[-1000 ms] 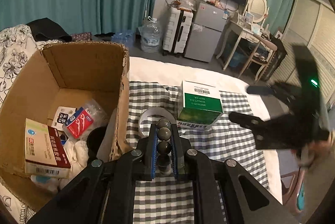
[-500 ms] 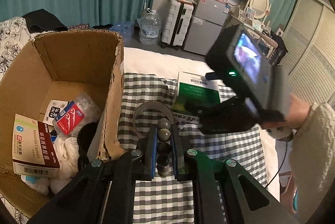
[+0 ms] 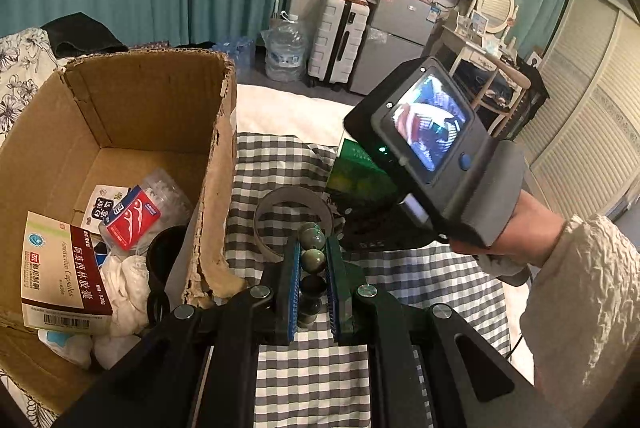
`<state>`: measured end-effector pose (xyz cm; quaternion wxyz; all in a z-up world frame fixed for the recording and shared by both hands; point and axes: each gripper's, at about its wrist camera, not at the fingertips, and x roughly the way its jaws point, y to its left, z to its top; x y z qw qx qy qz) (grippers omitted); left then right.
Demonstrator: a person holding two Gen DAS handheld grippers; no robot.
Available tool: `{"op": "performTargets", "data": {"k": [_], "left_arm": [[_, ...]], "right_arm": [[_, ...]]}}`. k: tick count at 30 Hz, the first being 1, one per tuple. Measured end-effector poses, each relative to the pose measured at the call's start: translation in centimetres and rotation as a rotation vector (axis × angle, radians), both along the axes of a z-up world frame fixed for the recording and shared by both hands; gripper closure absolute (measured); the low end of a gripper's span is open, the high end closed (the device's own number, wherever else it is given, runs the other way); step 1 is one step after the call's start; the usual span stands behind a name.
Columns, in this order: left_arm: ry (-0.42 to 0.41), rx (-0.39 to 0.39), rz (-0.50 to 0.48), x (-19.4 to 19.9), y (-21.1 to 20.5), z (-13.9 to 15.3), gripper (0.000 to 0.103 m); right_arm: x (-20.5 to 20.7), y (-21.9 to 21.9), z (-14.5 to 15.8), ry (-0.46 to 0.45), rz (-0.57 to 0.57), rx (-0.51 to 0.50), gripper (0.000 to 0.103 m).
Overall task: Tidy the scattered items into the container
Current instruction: 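Hold the bracelet in the left tool while the right reaches the green-white box, then grasp the green-white medicine box with the right tool and lift it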
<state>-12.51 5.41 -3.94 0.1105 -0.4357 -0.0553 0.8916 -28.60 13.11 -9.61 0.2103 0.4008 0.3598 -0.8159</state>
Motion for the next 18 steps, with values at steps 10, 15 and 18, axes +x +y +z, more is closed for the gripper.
{"op": "performTargets", "data": {"k": [10,15,18], "left_arm": [[0.008,0.012,0.029,-0.3,-0.7,0.4,0.092],[0.000,0.020,0.032,-0.1,-1.0,0.3,0.092],[0.003,0.026,0.031,0.0,-1.0,0.5,0.092]], "right_arm": [[-2.3,1.3,0.6,-0.067,-0.111,-0.123,0.000],[-3.0,4.0,1.8,-0.170,-0.176,-0.238,0.000],[-2.1,5.0,2.7,-0.234,-0.154,-0.305,0.000]]}}
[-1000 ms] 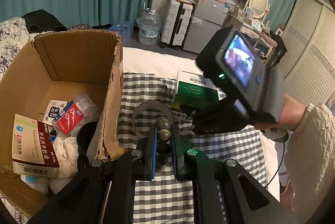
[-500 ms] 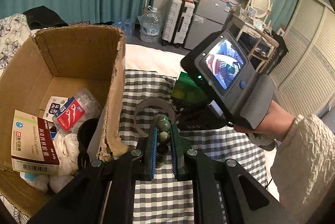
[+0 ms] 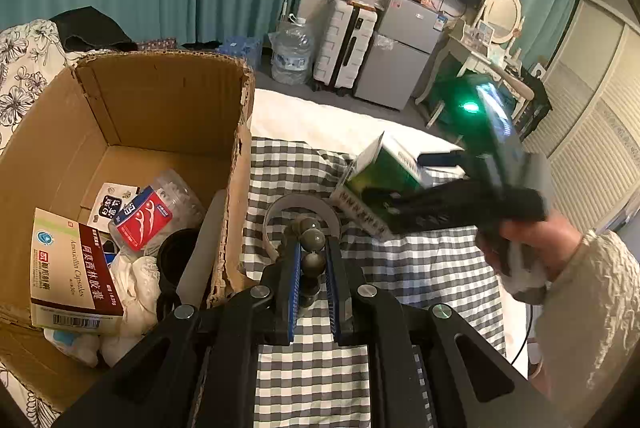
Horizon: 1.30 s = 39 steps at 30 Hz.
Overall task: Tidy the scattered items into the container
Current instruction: 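Grasp the green-white medicine box with the right tool and lift it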
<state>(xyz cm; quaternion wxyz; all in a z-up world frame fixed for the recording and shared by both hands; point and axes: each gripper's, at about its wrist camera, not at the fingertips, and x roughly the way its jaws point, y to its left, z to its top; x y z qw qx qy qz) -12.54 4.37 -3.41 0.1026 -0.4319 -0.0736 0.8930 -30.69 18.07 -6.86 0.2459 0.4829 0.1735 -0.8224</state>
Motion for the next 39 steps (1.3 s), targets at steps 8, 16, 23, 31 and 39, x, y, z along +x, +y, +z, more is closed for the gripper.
{"op": "performTargets", "data": {"k": [8,16,23,31,39], "left_arm": [[0.013,0.006,0.014,0.2,-0.2,0.5,0.092],[0.002,-0.003,-0.016,0.1,0.5,0.0,0.090],[-0.071,-0.054,-0.106,0.9,4.3,-3.2,0.085],[-0.078,-0.104,-0.081,0.9,4.6,-4.8,0.070],[-0.041,-0.155,-0.079,1.3,6.1,-7.7,0.034]], "right_arm": [[3.0,-0.5,-0.8,0.015,0.082,0.138,0.000],[1.8,-0.3,-0.4,0.121,0.006,0.053,0.001],[-0.5,-1.3,-1.6,0.062,0.029,0.044,0.000],[-0.1,-0.4,-1.9,0.076,-0.079,-0.093,0.011],[7.9,6.1,1.1,0.162,-0.335,-0.086,0.013]]}}
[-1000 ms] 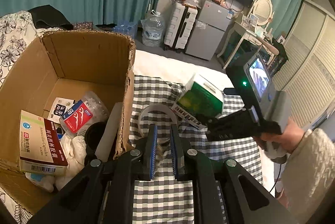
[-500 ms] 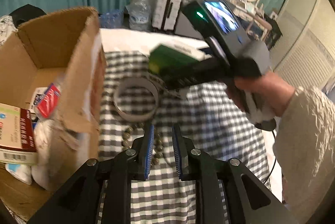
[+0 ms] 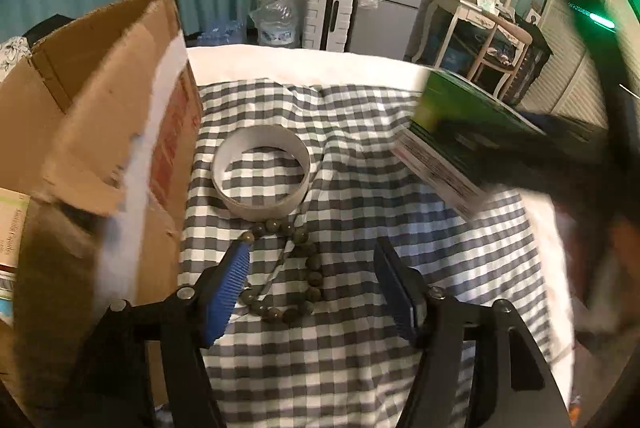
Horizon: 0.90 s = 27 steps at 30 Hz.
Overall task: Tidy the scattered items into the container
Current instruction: 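Grasp the green-white medicine box with the right tool and lift it, then carry the bracelet and green-white box into the cardboard box and release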
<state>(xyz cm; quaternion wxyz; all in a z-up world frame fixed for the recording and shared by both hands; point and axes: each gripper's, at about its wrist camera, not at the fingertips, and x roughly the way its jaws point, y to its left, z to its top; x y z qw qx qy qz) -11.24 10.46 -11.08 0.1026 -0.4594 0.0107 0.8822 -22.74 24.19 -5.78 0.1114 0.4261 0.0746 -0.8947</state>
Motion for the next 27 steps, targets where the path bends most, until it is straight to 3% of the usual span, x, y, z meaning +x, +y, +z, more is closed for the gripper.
{"op": "performTargets", "data": {"k": [2,6,7,8,9,11,14,22,27], "left_arm": [[-0.013,-0.037,0.019,-0.6,0.3,-1.6,0.026],[-0.061,-0.086,0.040,-2.3,0.5,-6.1,0.025],[-0.013,-0.122,0.018,-2.0,0.9,-6.4,0.025],[0.036,-0.153,-0.012,-1.6,1.4,-6.5,0.030],[0.040,-0.138,-0.070,-1.4,1.7,-6.8,0.058],[0.026,-0.075,-0.079,-1.4,1.2,-6.5,0.072],[-0.009,-0.016,-0.055,-1.5,0.1,-5.4,0.092],[0.065,0.157,-0.038,1.0,-3.6,2.6,0.092],[0.127,0.202,-0.041,3.3,-5.1,8.0,0.092]], "right_arm": [[2.2,1.2,-0.4,-0.006,-0.033,0.000,0.013],[4.7,3.6,-1.6,-0.079,-0.074,-0.093,0.016],[5.0,3.8,-1.7,-0.082,-0.082,-0.106,0.016],[5.4,4.2,-1.7,-0.086,-0.091,-0.121,0.016],[5.7,4.6,-1.8,-0.101,-0.097,-0.135,0.016],[6.4,5.7,-1.5,-0.106,-0.127,-0.166,0.016],[7.2,6.8,-0.9,-0.108,-0.153,-0.234,0.016],[10.3,6.9,3.2,-0.032,-0.181,-0.311,0.018],[13.3,6.4,5.8,0.012,-0.174,-0.338,0.019]]}}
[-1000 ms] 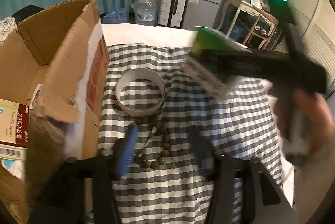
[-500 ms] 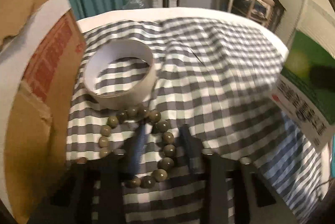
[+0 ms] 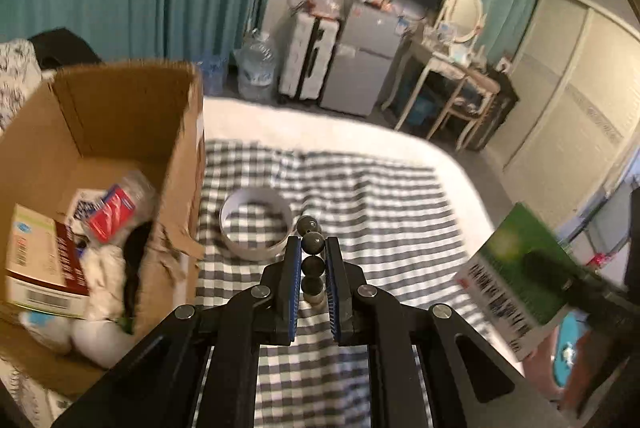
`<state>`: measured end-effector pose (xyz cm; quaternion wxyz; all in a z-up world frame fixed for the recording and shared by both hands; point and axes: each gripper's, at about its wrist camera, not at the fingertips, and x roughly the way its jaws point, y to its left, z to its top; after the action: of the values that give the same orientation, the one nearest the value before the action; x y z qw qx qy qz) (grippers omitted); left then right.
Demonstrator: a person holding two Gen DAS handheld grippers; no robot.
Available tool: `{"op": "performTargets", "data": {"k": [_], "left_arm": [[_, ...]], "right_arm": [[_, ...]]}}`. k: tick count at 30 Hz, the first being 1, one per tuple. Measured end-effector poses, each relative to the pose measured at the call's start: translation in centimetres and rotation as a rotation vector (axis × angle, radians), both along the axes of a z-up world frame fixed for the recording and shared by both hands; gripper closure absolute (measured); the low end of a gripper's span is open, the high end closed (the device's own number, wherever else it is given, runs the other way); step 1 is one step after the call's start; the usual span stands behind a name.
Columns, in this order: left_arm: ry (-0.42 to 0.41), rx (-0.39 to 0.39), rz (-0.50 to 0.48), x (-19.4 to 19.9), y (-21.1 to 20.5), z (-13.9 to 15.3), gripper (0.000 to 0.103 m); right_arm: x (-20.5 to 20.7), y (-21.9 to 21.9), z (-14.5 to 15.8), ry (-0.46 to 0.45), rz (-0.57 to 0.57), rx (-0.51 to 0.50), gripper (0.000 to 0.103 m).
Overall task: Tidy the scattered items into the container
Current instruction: 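Carry the bracelet and green-white box into the cardboard box and release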
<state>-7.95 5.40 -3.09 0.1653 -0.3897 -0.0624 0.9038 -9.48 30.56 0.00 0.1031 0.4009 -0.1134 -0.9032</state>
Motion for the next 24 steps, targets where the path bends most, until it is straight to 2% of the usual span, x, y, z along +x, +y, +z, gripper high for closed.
{"op": "performTargets", "data": {"k": [7,12,14,18,22,24], "left_arm": [[0.045,0.022,0.033,1.4,-3.5,6.0,0.092],[0.072,0.009,0.097,0.6,-8.4,8.1,0.092],[0.085,0.003,0.133,0.4,-10.3,8.3,0.092],[0.050,0.017,0.189,-0.8,-14.7,6.6,0.092],[0.008,0.060,0.223,-2.2,-17.2,4.4,0.091],[-0.003,0.075,0.229,-2.7,-18.3,4.0,0.085]], "right_arm": [[3.0,-3.0,2.8,0.040,0.035,-0.004,0.018],[3.0,-7.4,5.9,0.100,0.099,-0.016,0.018],[2.1,-10.2,7.2,0.119,0.141,-0.047,0.018],[-0.5,-16.5,8.4,0.149,0.219,-0.068,0.018],[-4.0,-22.2,7.8,0.151,0.252,-0.074,0.019],[-5.7,-24.2,7.2,0.145,0.256,-0.096,0.018]]}}
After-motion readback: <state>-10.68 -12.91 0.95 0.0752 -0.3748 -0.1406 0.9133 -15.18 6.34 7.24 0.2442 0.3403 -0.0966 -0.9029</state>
